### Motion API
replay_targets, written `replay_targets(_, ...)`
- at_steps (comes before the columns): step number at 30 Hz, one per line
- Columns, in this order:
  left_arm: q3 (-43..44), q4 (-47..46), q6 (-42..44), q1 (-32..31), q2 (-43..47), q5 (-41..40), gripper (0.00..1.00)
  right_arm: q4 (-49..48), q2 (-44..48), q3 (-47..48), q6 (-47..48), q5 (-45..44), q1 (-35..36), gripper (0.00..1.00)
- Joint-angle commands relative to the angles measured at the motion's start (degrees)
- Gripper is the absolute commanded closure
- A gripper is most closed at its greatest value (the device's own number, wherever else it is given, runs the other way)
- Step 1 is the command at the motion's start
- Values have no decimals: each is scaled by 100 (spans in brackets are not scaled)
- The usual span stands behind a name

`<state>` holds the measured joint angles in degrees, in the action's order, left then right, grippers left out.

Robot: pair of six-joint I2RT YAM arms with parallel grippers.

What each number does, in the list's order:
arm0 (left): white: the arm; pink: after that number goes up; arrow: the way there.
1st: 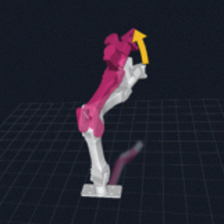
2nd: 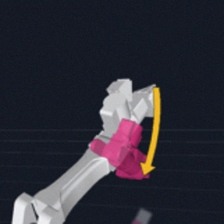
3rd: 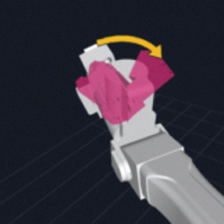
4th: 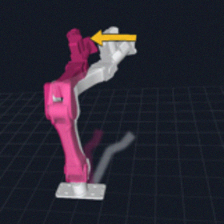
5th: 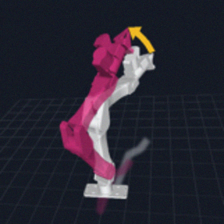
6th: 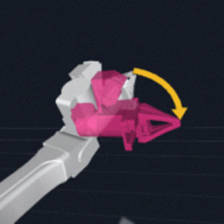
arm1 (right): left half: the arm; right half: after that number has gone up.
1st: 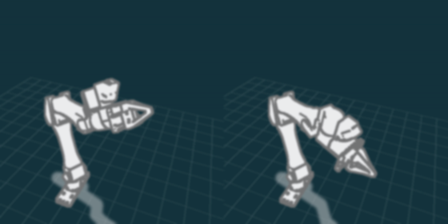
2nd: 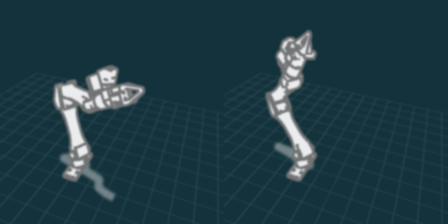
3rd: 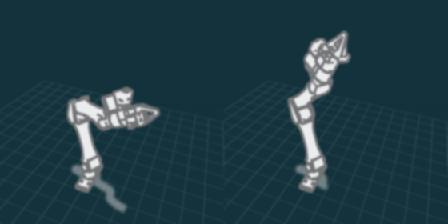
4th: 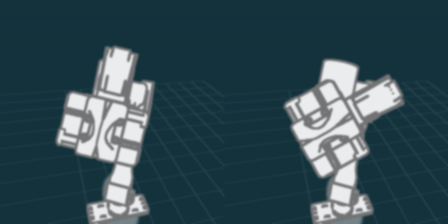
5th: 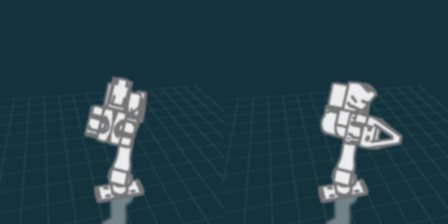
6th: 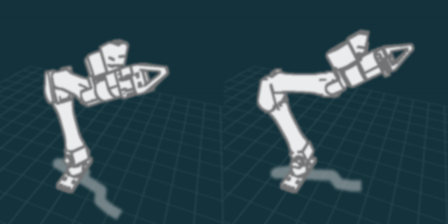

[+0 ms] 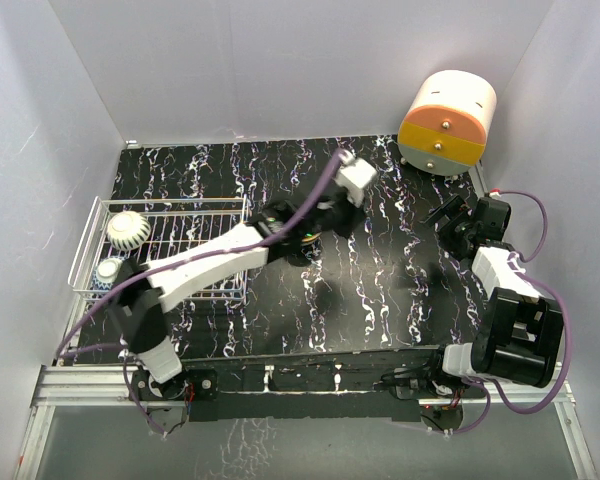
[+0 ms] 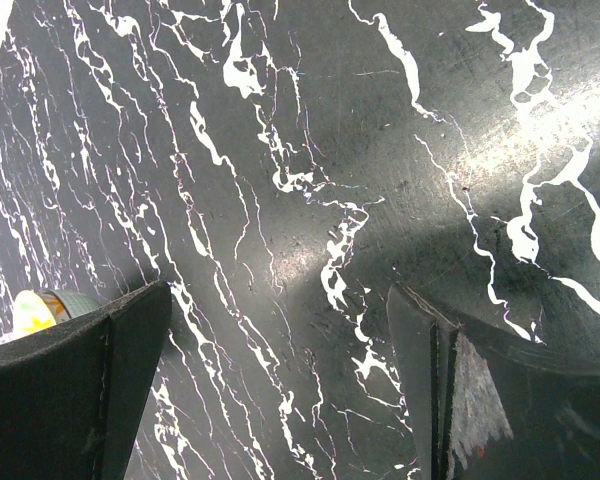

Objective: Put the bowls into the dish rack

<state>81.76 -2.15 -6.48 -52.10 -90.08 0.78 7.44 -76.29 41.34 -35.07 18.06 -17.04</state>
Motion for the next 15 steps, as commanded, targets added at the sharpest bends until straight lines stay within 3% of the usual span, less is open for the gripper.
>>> replay_targets(1,-1240,-983,-1466,1608,1362,600,100,-333,217,-92,-14,222,-36,8)
replay_targets(4,-1816,-1249,-1958,2389,2068,843,100,-354,279,-148,-1,312,-36,8)
replay_targets(10,-2429,-1272,-2495,3226,2993,924,100,-375,366,-244,10,437,-36,9)
replay_targets(15,-3698,-1935,-3707,4012,3323,1363,100,-401,392,-282,9,561,-36,9)
